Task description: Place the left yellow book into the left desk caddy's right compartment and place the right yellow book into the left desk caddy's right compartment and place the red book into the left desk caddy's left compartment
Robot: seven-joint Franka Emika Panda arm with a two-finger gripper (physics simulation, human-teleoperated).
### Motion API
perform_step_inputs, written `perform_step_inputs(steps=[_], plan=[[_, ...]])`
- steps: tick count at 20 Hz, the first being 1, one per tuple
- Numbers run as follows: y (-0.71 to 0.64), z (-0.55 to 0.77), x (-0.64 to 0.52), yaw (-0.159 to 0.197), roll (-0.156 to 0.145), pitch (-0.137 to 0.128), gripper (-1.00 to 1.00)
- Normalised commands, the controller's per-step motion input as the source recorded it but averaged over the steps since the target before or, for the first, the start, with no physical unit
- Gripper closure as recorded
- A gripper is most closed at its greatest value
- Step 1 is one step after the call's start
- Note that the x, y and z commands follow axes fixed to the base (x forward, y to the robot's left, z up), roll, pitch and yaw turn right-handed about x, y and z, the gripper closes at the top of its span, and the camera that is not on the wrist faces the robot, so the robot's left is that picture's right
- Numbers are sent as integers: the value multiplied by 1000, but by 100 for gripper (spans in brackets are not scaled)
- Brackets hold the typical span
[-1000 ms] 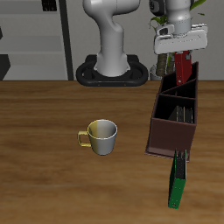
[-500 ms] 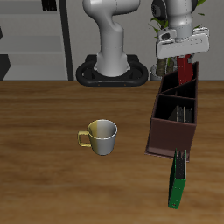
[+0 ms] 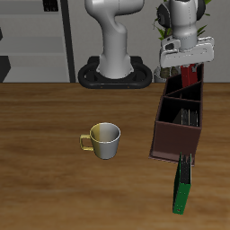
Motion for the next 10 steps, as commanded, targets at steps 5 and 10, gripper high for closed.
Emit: perform_step_inputs(steps=[5,10], plan=[[68,-169,41,19,11,35,100],[14,-46,6,-6,0,25,-100]])
